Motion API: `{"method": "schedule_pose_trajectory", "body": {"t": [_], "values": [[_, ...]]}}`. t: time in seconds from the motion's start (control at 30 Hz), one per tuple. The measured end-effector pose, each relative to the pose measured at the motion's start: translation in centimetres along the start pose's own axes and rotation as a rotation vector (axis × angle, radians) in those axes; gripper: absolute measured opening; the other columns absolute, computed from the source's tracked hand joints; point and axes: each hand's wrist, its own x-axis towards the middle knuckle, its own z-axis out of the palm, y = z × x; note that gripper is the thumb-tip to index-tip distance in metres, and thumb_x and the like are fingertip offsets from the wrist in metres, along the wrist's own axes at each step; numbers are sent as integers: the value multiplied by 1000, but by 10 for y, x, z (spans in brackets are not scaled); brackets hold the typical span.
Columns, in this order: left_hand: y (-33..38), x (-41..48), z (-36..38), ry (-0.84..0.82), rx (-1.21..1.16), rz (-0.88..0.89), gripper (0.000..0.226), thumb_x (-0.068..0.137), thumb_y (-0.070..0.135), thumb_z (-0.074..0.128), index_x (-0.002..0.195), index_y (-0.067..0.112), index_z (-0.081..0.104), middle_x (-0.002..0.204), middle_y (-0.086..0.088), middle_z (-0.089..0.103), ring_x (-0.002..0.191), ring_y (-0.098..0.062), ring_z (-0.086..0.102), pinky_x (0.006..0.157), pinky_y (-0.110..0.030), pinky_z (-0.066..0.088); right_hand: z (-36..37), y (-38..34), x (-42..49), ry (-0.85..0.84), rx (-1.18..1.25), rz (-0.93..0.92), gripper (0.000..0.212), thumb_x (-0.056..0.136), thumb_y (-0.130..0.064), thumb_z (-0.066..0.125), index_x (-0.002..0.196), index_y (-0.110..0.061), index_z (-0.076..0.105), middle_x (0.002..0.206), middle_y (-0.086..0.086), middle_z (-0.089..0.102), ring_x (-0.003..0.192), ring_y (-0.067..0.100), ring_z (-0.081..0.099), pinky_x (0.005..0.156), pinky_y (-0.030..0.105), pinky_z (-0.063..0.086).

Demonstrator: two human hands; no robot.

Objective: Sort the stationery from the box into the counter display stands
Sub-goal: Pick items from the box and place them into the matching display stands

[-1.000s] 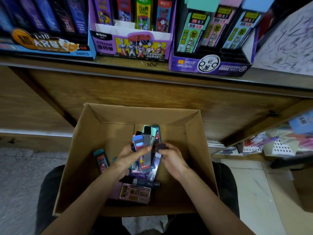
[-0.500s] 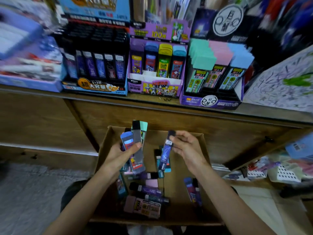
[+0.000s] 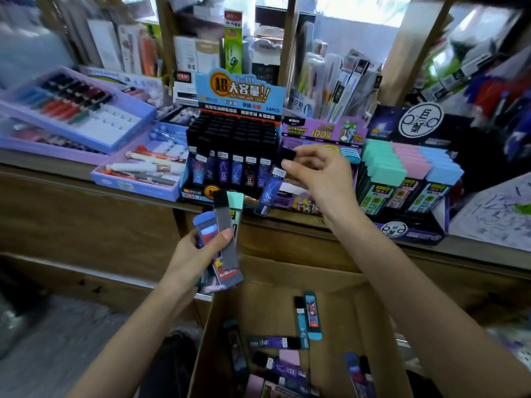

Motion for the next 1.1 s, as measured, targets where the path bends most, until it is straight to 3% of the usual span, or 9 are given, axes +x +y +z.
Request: {"method": "schedule_pose_trajectory", "body": {"t": [0.1,0.27,0.4,0.53,0.73,0.9,1.03,1.1], "values": [[5,4,-15,13,-39,21,26,78,22,68,99,9,59,81,-10,69,60,-17,69,50,-24,53,29,-12,25,13,-27,-37,20,81,-8,72,82,-22,58,75,-1,62,71,15,63,70,30,58],[8,11,-38,39,-42,53,40,65,33,71,94,10,59,79,-10,71,66,-23,70,57,-32,55,73,-8,49,18,-147,-66,18,80,-13,73,82,-21,57,81,7,66,78,23,66,76,43,57],[5,15,-53,50,-77,47,48,59,36,74,96,11,59,77,-10,73,67,-25,71,59,-34,56,97,-2,53,17,-202,-92,16,81,-13,72,86,-16,57,79,4,64,76,22,63,75,45,55],[3,18,-65,70,-77,44,56,53,41,76,98,10,60,84,-13,72,72,-27,71,68,-39,55,113,1,55,-22,-250,-100,15,82,-13,72,89,-16,59,81,3,64,81,21,64,79,42,55],[1,22,-73,71,-79,48,54,56,40,75,100,13,61,87,-12,73,75,-27,71,69,-40,55,120,9,54,-67,-319,-124,13,83,-11,70,89,-15,60,79,1,64,72,14,61,75,32,55],[1,24,-70,61,-100,59,47,60,36,73,99,13,61,84,-10,73,72,-24,71,63,-35,56,122,17,58,-73,-454,-190,11,83,-14,71,91,-10,64,72,-5,60,69,9,59,62,10,45],[3,23,-61,56,-101,70,41,61,35,71,94,13,61,70,0,72,61,-15,69,51,-22,53,122,12,60,-157,-846,-295,29,88,-29,64,85,0,64,72,8,66,67,23,63,67,35,53],[3,23,-56,43,-106,70,42,60,35,71,94,13,61,70,2,72,61,-13,69,50,-21,52,117,8,55,-145,-923,-313,37,90,-37,60,79,-2,63,67,9,65,65,25,63,66,37,53]]}}
